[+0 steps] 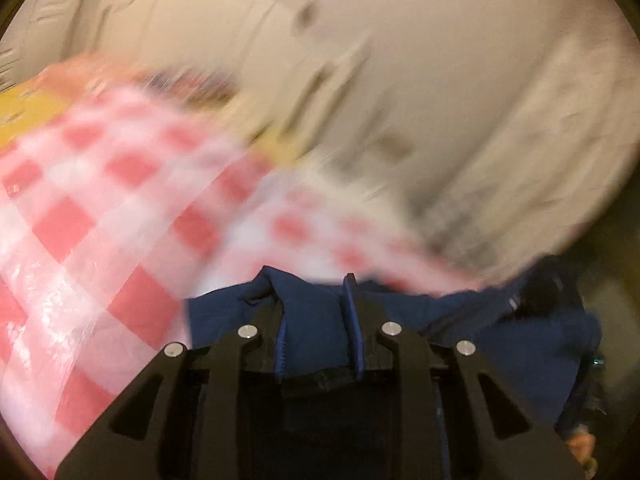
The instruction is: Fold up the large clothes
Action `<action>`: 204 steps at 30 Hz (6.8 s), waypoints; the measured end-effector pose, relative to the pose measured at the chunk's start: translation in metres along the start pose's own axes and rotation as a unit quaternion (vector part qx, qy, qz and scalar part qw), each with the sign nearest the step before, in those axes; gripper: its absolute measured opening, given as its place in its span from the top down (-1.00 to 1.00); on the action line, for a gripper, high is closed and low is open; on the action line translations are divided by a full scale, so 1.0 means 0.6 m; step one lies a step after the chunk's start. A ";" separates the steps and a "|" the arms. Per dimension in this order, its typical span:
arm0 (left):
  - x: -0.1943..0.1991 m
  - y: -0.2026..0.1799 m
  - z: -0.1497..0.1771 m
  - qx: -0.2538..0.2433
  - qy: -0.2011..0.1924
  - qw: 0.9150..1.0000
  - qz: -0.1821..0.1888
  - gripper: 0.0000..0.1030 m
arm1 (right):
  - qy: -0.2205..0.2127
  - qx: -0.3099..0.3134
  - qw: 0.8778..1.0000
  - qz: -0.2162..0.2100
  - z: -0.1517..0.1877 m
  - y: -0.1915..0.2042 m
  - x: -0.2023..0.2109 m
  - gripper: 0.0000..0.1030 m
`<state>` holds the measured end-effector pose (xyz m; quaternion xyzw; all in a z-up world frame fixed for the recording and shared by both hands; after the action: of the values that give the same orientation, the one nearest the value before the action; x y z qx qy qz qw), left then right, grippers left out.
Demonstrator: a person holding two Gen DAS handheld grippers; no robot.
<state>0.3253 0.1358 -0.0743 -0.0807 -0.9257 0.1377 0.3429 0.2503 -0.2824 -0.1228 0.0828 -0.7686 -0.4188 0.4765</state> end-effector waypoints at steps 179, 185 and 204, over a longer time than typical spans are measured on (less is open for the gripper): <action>-0.210 -0.215 0.138 -0.256 0.138 0.955 -0.061 -0.95 | -0.088 0.386 0.887 0.236 0.068 0.140 -0.215 -0.17; -0.208 -0.216 0.138 -0.259 0.134 0.954 -0.063 -0.95 | -0.073 0.326 0.927 0.168 0.049 0.148 -0.172 -0.27; -0.207 -0.218 0.139 -0.258 0.134 0.955 -0.063 -0.95 | -0.068 0.184 0.963 0.184 -0.051 -0.020 -0.122 -0.73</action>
<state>0.3566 -0.0354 -0.1707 -0.1258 -0.8785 -0.1394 0.4393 0.3106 -0.2691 -0.1739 -0.0023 -0.8648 -0.1798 0.4689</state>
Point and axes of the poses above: each gripper's, at about its wrist camera, not at the fingertips, and x roughly against the way its jaws point, y to its left, z to its underside, the point moved 7 cm from there along -x, roughly the way its jaws point, and after that the axes turned 10 degrees about -x, right-handed, at the moved point
